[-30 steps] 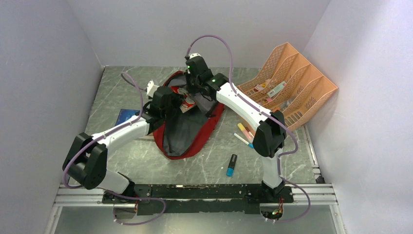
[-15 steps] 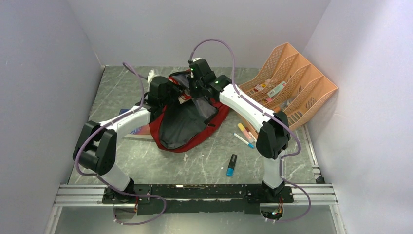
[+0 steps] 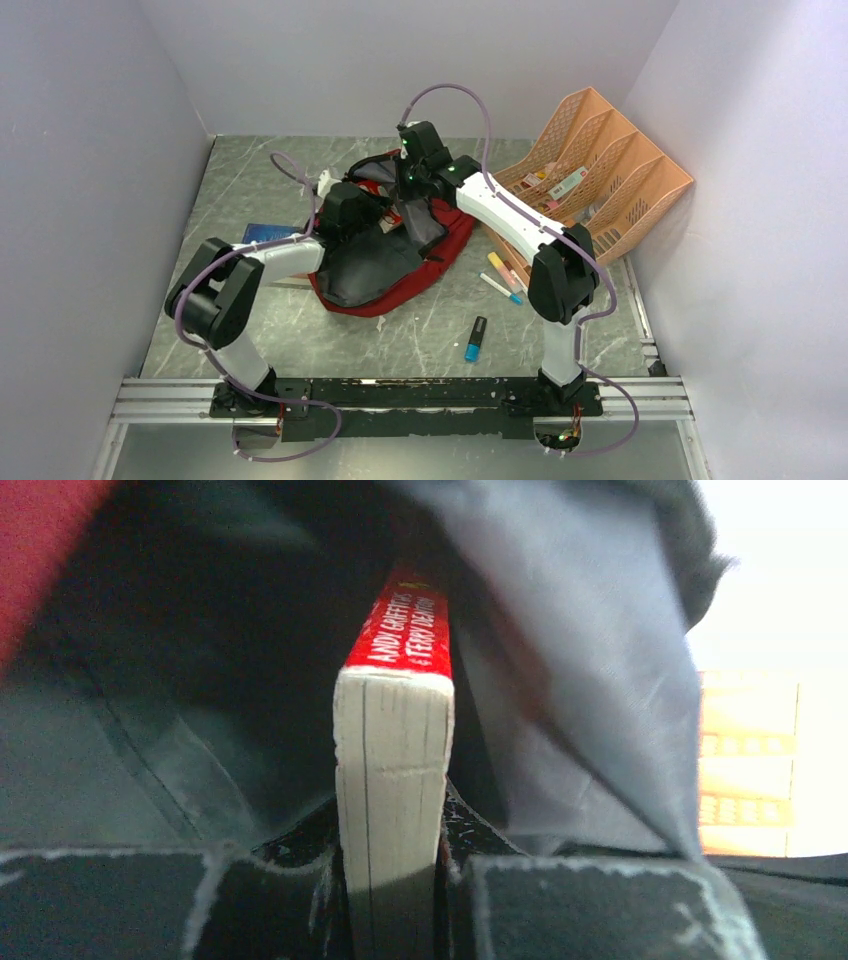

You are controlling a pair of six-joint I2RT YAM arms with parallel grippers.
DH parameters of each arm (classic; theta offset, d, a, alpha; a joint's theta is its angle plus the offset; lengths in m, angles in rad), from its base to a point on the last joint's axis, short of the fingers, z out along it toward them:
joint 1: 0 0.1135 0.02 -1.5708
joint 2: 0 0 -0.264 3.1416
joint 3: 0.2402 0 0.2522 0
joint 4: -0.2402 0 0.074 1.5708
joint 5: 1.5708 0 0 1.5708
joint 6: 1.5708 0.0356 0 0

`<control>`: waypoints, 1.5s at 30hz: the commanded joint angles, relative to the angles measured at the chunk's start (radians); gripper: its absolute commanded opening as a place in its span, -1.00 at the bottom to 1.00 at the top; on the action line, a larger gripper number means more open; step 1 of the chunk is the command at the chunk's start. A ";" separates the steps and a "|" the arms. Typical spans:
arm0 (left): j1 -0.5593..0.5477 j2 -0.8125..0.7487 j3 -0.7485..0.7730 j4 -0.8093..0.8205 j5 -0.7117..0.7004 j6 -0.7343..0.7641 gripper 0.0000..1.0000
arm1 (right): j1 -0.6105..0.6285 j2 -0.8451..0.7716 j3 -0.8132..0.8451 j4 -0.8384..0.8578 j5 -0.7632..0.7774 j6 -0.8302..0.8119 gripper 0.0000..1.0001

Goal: Pack the student bag
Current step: Place the book in the student bag.

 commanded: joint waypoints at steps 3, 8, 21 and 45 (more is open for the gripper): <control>-0.065 0.052 0.002 0.211 0.003 -0.099 -0.90 | -0.009 -0.002 -0.018 0.076 -0.044 0.044 -1.00; -0.086 0.081 0.002 0.212 -0.029 -0.107 -0.90 | -0.011 0.003 -0.044 0.088 -0.057 0.047 -1.00; -0.083 0.240 0.149 0.130 0.077 -0.059 -0.11 | -0.019 0.001 -0.082 0.099 -0.054 0.025 -1.00; -0.056 -0.333 0.001 -0.529 0.156 0.236 0.92 | -0.058 -0.012 -0.135 0.112 -0.022 -0.066 -0.71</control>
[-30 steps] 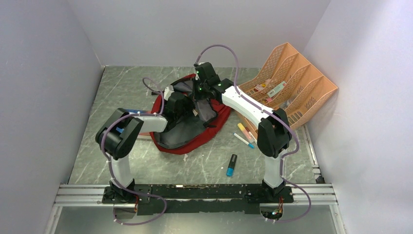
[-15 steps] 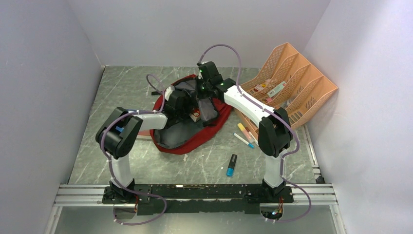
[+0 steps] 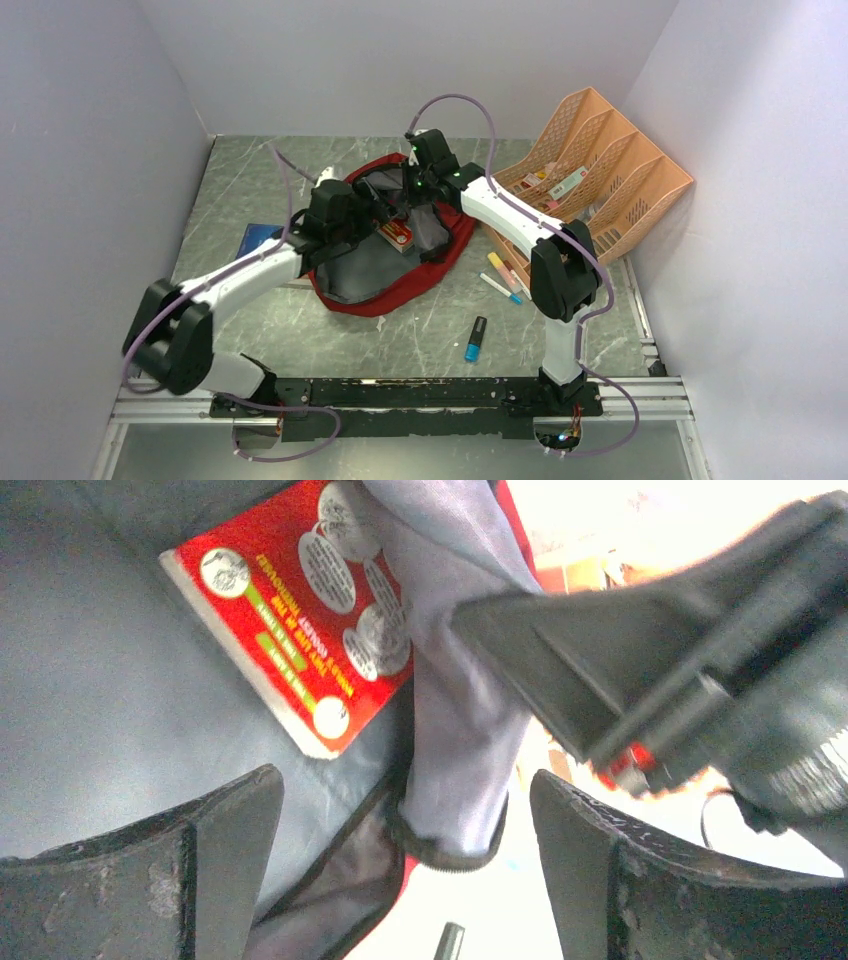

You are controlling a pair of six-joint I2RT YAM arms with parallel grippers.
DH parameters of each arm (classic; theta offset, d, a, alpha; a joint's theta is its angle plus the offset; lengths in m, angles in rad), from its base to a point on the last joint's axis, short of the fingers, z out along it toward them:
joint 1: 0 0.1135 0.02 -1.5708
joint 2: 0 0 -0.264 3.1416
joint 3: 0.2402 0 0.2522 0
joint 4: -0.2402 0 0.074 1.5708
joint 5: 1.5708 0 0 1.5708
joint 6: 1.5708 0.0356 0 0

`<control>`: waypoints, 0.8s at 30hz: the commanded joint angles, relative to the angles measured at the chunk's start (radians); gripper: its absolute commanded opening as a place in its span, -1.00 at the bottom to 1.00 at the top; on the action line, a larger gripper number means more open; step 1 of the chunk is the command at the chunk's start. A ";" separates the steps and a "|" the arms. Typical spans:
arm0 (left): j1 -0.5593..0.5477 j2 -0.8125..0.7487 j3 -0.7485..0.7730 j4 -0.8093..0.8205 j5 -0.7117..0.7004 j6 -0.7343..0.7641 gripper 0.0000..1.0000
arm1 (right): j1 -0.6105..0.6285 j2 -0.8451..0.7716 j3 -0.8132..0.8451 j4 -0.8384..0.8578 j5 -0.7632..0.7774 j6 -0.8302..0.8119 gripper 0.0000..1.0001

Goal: Pack the student bag
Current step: Place the book in the student bag.

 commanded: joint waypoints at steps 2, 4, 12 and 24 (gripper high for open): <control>-0.005 -0.227 -0.070 -0.204 -0.019 0.139 0.89 | -0.005 -0.025 -0.035 0.008 0.010 -0.042 -0.63; 0.000 -0.306 -0.076 -0.274 -0.095 0.200 0.90 | -0.005 -0.044 -0.052 0.006 -0.006 -0.054 -0.51; 0.303 -0.373 -0.031 -0.459 0.012 0.392 0.91 | 0.023 -0.185 -0.139 0.020 -0.021 -0.066 -0.17; 0.702 -0.289 0.037 -0.568 0.035 0.446 0.91 | 0.213 -0.302 -0.198 0.064 0.062 -0.017 -0.03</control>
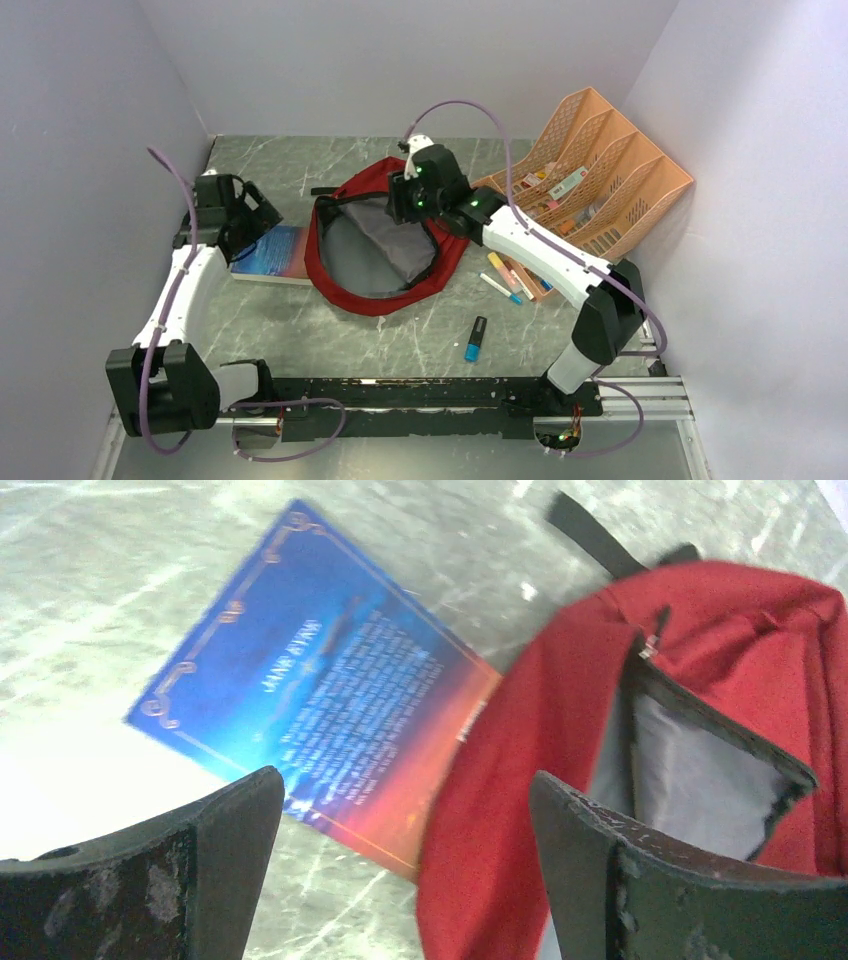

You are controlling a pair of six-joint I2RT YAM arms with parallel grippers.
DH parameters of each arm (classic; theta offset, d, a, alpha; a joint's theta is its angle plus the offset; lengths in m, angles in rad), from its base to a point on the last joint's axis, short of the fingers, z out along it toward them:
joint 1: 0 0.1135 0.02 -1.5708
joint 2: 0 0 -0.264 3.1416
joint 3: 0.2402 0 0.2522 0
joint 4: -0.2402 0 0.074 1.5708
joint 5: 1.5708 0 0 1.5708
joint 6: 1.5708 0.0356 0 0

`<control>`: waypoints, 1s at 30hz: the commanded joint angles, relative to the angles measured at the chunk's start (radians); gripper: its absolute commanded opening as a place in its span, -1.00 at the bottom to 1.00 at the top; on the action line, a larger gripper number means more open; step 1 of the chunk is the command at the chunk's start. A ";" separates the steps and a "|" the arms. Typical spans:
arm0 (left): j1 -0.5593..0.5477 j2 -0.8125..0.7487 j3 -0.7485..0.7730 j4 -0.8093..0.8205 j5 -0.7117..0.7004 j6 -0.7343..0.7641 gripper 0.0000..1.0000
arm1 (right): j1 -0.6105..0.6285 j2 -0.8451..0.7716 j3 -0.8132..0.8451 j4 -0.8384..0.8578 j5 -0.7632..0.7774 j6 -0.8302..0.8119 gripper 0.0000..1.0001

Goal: Pack the student bag
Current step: Place the book in the student bag, then adjust the student bag at the center of the board.

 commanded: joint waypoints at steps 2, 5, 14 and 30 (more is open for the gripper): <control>0.103 -0.030 0.045 -0.086 -0.003 0.033 0.91 | 0.141 0.062 0.024 0.044 -0.013 0.025 -0.03; 0.124 -0.056 0.051 -0.107 -0.032 0.052 0.92 | 0.211 0.147 0.076 0.039 -0.046 0.026 -0.01; 0.176 -0.078 0.010 -0.123 -0.023 0.098 0.92 | 0.283 0.333 0.136 0.037 -0.133 0.039 0.17; 0.216 -0.036 -0.037 -0.082 0.034 0.128 0.90 | 0.341 0.377 0.029 0.002 -0.091 -0.056 -0.61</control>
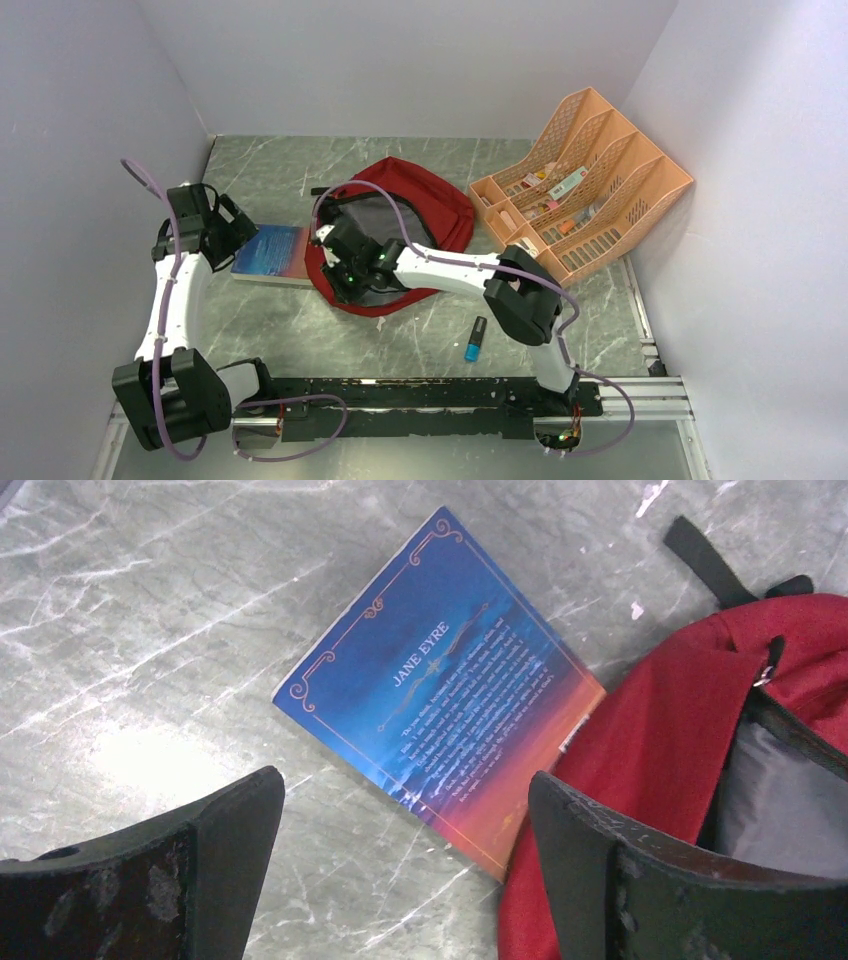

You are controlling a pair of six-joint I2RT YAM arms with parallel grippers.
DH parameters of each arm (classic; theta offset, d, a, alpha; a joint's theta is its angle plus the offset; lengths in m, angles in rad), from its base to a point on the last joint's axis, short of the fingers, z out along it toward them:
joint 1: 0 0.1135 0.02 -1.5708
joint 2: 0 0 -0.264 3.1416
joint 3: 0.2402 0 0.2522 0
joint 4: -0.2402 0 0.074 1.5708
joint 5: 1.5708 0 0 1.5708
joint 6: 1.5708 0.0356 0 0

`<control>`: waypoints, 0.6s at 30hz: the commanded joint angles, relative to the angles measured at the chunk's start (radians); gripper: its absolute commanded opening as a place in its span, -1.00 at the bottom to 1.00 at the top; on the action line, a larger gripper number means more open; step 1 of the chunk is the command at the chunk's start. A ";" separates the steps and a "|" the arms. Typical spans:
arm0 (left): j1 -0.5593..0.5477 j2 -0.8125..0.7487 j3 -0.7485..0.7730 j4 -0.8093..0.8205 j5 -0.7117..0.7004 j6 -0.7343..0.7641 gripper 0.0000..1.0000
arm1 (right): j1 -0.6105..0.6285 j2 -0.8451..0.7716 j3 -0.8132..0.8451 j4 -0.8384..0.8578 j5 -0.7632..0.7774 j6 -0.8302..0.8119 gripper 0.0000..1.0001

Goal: Pack the student bag
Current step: Adjust the student bag at the center of the board.

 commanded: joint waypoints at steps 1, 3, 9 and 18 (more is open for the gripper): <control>0.017 0.018 -0.023 0.017 0.030 0.030 0.90 | 0.009 -0.038 -0.071 -0.023 0.072 -0.052 -0.69; 0.020 0.023 -0.027 0.019 0.033 0.036 0.89 | 0.009 -0.066 -0.102 -0.042 0.094 -0.073 -0.81; 0.028 0.033 -0.024 0.026 0.027 0.048 0.89 | 0.005 -0.179 -0.200 -0.157 0.200 -0.089 -1.00; 0.031 0.057 -0.022 0.038 0.024 0.050 0.89 | -0.037 -0.271 -0.238 -0.341 0.408 -0.096 -0.83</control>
